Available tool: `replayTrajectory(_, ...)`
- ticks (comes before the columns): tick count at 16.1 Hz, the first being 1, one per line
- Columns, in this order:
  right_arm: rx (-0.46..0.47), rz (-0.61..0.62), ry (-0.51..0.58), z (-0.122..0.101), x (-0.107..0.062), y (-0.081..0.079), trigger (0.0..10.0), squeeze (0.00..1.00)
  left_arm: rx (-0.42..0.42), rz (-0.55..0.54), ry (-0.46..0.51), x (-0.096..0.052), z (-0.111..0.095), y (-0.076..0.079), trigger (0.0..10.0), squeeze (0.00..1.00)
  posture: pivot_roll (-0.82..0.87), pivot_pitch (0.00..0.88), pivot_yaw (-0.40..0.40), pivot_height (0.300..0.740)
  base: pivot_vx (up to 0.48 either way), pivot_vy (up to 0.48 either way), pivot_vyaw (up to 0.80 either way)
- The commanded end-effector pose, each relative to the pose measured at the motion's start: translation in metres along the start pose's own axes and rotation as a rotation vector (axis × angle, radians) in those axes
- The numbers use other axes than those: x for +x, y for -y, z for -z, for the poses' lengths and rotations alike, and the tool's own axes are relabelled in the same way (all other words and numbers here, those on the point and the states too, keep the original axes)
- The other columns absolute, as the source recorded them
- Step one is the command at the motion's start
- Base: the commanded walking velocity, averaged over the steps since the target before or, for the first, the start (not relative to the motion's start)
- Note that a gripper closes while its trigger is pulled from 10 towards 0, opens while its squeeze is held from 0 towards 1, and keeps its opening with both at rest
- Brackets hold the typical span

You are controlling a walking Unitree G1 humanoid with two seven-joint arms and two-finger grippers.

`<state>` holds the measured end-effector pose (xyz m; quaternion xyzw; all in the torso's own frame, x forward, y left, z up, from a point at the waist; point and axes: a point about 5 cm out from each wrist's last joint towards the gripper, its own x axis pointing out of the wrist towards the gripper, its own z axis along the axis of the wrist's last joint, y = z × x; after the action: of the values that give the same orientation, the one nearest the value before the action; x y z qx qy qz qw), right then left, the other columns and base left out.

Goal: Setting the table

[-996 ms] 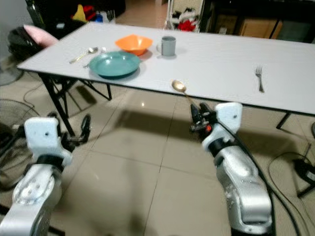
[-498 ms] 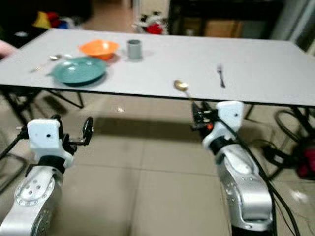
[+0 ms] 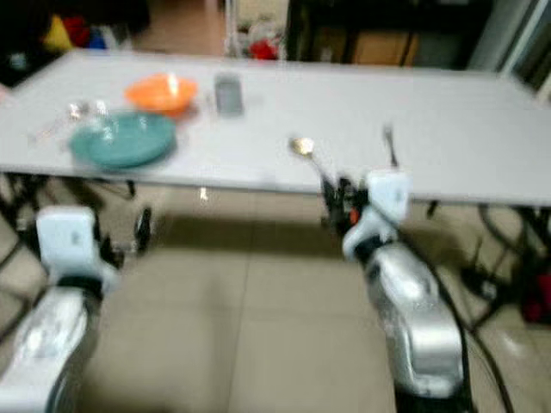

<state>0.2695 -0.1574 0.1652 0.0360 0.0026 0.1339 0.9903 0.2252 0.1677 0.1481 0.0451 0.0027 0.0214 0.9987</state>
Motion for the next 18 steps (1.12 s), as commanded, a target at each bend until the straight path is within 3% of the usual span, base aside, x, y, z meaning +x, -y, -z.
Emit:
replayTrajectory(1,-0.019,0.045,0.015,-0.005,-0.002,0.011,10.0,0.00,-0.003,0.039,0.014,0.002,-0.003,0.008,10.0,0.00,-0.14,0.000,0.034,0.740,0.424,0.000,-0.80)
replayTrajectory(4,-0.022,0.048,0.016,-0.005,-0.001,0.013,10.0,0.00,-0.006,0.040,0.015,0.002,-0.003,0.008,10.0,0.00,-0.14,0.000,0.034,0.740,0.426,0.000,-0.80)
replayTrajectory(18,-0.094,0.010,0.008,-0.006,0.015,0.020,10.0,0.00,-0.006,0.089,0.013,0.001,-0.002,0.015,10.0,0.00,-0.13,0.005,0.038,0.740,0.421,0.000,0.00)
